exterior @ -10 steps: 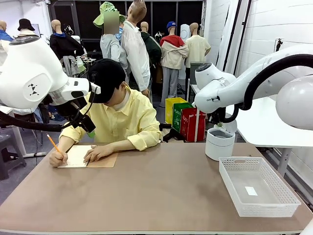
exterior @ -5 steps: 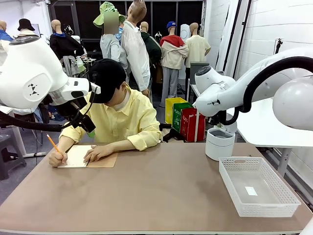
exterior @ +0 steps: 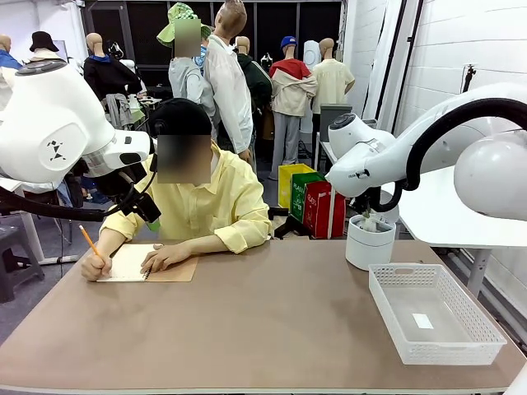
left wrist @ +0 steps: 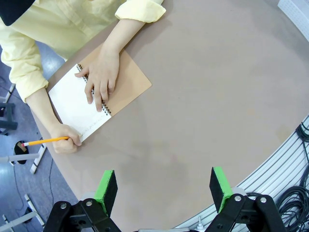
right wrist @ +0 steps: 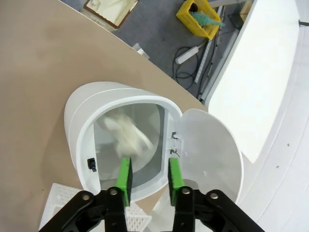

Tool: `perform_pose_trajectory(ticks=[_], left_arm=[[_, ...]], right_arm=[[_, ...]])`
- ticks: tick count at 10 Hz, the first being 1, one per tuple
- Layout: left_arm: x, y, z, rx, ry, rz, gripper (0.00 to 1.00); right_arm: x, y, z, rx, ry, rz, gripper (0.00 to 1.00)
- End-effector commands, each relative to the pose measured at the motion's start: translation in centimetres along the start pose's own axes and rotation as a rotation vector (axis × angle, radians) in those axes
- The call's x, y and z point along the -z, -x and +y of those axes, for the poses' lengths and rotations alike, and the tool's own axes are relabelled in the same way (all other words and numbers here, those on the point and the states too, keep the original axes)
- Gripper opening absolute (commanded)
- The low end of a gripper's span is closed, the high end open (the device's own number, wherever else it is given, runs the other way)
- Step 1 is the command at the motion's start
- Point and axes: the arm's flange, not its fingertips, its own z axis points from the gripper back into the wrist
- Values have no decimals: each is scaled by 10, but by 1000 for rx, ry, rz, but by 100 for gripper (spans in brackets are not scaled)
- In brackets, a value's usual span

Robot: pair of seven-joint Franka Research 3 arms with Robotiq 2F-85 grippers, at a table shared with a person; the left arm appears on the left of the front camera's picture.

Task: Sort the paper based on its condition.
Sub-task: If a person hands you a paper, place it in the Organizing basket , and if it's crumpled, put it in the Trash can.

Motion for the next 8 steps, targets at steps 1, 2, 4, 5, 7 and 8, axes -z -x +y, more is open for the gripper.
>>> perform_pose_trajectory(ticks=[1, 2, 4, 5, 7, 8], left_arm=[[-1, 0, 1, 0, 1, -2, 100], [-1, 0, 1, 0, 1, -2, 100], [-1, 0, 1, 0, 1, -2, 100], [-1, 0, 1, 0, 1, -2, 100], [-1, 0, 1, 0, 1, -2, 100], [-1, 0, 1, 0, 1, -2, 100]], right_arm=[[1, -4, -1, 27, 23, 0, 100], [-1, -4, 1, 26, 18, -8, 100], [-13, -4, 5, 17, -7, -19, 100], [-22, -3, 6, 8, -25, -24, 100], [-34, -3, 9, 9, -60, -28, 100], [-37, -2, 8, 16, -60, -28, 100]])
